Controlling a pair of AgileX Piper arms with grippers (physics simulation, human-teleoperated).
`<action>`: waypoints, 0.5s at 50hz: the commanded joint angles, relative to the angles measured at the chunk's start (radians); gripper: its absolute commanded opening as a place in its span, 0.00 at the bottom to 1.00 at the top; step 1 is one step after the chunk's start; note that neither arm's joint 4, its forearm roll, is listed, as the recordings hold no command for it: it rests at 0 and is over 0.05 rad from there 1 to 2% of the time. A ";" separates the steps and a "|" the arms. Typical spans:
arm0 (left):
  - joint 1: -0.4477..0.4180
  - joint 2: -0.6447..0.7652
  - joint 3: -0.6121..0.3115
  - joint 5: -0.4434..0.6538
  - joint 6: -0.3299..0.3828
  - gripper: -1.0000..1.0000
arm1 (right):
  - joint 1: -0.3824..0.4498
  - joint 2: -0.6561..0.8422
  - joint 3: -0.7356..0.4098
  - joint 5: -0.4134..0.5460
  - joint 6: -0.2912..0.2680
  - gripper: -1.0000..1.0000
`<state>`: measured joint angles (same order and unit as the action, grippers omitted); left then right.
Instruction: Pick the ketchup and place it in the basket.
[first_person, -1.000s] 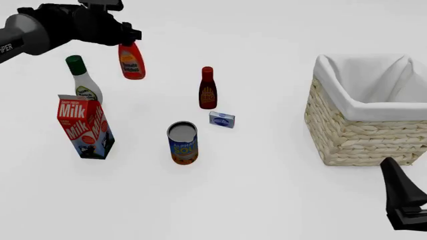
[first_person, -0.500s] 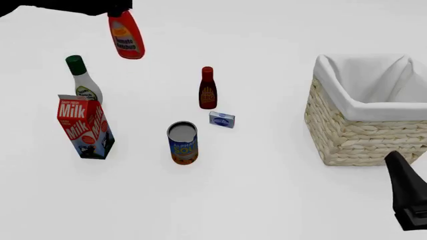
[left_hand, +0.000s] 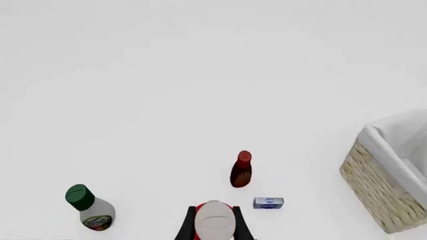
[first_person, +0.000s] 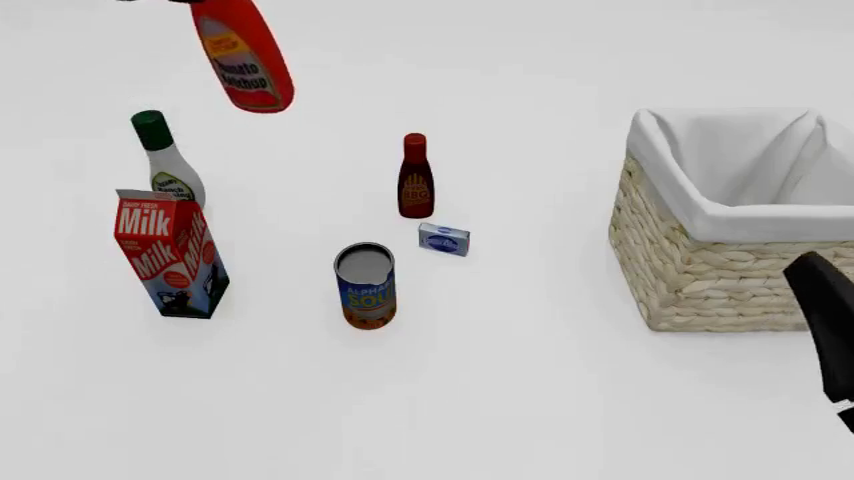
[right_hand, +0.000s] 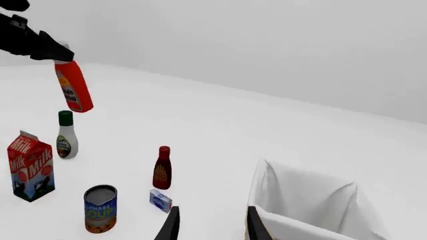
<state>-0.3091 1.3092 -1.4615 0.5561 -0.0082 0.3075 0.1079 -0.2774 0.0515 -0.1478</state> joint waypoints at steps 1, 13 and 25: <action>-0.039 -0.100 0.021 0.046 -0.015 0.00 | 0.144 0.103 -0.130 0.016 -0.029 1.00; -0.090 -0.150 0.015 0.086 -0.025 0.00 | 0.327 0.230 -0.233 0.034 -0.002 1.00; -0.163 -0.150 -0.003 0.117 -0.032 0.00 | 0.400 0.325 -0.293 0.042 0.051 1.00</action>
<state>-0.4156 1.1752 -1.4462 0.6446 -0.0476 0.6258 0.3511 -0.5136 0.0870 -0.1279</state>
